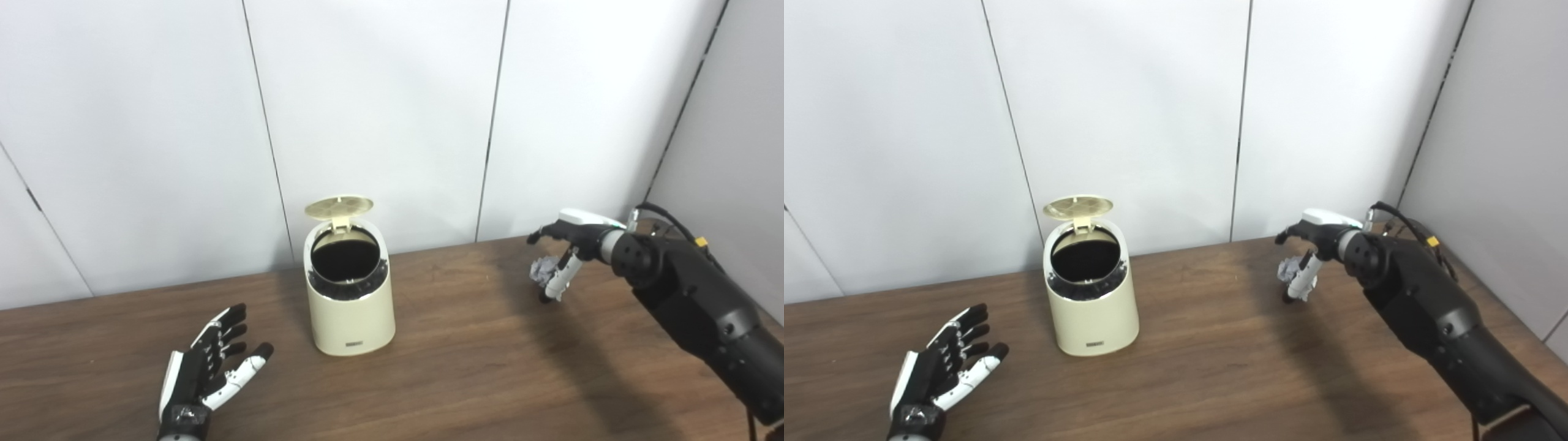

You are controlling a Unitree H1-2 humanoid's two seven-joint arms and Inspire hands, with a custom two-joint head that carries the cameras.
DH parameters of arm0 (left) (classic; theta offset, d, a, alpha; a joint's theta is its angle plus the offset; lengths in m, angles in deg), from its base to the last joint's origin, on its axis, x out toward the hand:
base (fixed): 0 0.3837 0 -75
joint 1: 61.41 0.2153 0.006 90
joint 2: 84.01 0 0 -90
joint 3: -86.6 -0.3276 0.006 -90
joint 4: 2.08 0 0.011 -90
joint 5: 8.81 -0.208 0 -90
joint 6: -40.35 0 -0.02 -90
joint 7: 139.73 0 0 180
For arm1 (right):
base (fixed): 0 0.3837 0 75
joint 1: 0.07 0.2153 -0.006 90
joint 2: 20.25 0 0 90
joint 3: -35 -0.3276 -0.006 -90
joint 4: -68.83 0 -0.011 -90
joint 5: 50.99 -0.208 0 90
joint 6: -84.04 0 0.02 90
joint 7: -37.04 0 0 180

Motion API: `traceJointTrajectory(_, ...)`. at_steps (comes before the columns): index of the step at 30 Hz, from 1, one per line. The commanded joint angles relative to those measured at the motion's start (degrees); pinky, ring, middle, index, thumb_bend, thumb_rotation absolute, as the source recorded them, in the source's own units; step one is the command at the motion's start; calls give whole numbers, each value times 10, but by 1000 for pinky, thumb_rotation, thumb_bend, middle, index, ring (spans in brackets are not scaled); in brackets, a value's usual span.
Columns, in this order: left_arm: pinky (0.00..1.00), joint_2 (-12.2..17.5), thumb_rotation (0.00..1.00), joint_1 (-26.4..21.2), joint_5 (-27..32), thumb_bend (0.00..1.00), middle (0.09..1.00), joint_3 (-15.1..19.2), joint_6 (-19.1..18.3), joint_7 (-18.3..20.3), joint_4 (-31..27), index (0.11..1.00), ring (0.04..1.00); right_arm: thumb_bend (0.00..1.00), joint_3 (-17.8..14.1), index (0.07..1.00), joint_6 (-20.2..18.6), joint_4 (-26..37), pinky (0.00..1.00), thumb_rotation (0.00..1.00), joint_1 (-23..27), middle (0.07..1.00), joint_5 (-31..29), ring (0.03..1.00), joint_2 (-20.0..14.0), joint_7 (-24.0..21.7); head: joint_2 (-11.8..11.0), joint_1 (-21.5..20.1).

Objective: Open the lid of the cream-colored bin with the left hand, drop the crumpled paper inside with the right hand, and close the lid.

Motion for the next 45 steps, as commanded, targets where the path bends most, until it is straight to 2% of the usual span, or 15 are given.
traceJointTrajectory(1, 792, 7, 344, -22, 0, 750, 866, 3, 15, 0, -20, 874, 848, 854, -1, 870, -5, -5, 761, 153, 36, 956, 14, 911, -13, 2, 0, 0)
traceJointTrajectory(5, 796, 8, 343, -22, -1, 752, 865, 2, 15, -1, -23, 873, 849, 825, 12, 893, -8, -20, 776, 163, 37, 954, 25, 907, -10, 1, 1, 2)
traceJointTrajectory(8, 795, 8, 340, -21, 0, 753, 865, 2, 17, 0, -23, 871, 845, 814, 6, 884, -2, -35, 732, 108, 33, 942, 19, 865, -3, 13, 1, 2)
traceJointTrajectory(15, 796, 8, 348, -19, -2, 746, 867, 1, 12, 0, -28, 875, 849, 808, 2, 862, 3, -43, 803, 88, 25, 933, 15, 909, 3, 21, 6, 2)
traceJointTrajectory(19, 799, 8, 341, -18, -1, 739, 866, 1, 10, 2, -30, 877, 848, 784, -1, 838, -5, -33, 710, 86, 18, 862, 14, 804, 4, 18, 7, 3)
traceJointTrajectory(21, 791, 8, 335, -18, -1, 738, 865, 1, 11, 1, -30, 876, 845, 768, -5, 819, -2, -32, 669, 80, 13, 821, 13, 761, 6, 29, 9, 6)
traceJointTrajectory(23, 782, 7, 343, -17, -3, 748, 863, 0, 9, 0, -33, 874, 845, 758, -14, 772, 3, -33, 589, 31, 9, 739, 7, 673, 9, 42, 11, 8)
traceJointTrajectory(25, 777, 7, 342, -17, -4, 749, 861, 0, 7, 0, -35, 872, 844, 754, -20, 753, 6, -32, 566, 15, 7, 715, 3, 645, 12, 52, 12, 8)
traceJointTrajectory(27, 752, 6, 320, -16, -6, 735, 860, -1, 2, -1, -36, 869, 838, 750, -25, 712, 22, -42, 511, 3, 4, 657, -1, 576, 16, 73, 13, 8)
traceJointTrajectory(28, 742, 6, 305, -16, -6, 725, 860, -1, 1, 0, -37, 869, 837, 639, -28, 684, 26, -44, 465, 1, 3, 558, -3, 525, 18, 81, 13, 8)
traceJointTrajectory(30, 753, 6, 284, -17, -7, 714, 859, -1, 0, -1, -35, 867, 838, 548, -35, 561, 32, -47, 421, 0, 0, 469, -5, 488, 22, 101, 13, 8)
traceJointTrajectory(33, 747, 7, 280, -18, -9, 706, 854, -2, 6, -1, -31, 864, 833, 529, -42, 514, 46, -58, 387, 0, -2, 451, -7, 460, 27, 129, 13, 8)
traceJointTrajectory(37, 744, 7, 268, -18, -6, 705, 857, -1, 4, 0, -32, 868, 834, 524, -47, 519, 34, -37, 343, 0, -8, 431, 0, 411, 28, 143, 17, 10)
traceJointTrajectory(42, 746, 7, 252, -17, -12, 707, 861, -4, 2, -1, -35, 877, 840, 524, -50, 517, 30, -24, 336, 0, -12, 429, 4, 403, 26, 153, 18, 13)
traceJointTrajectory(45, 755, 7, 238, -16, -12, 706, 862, -5, 7, 0, -34, 879, 840, 525, -59, 516, 41, -15, 319, 0, -14, 426, -2, 388, 27, 166, 19, 16)
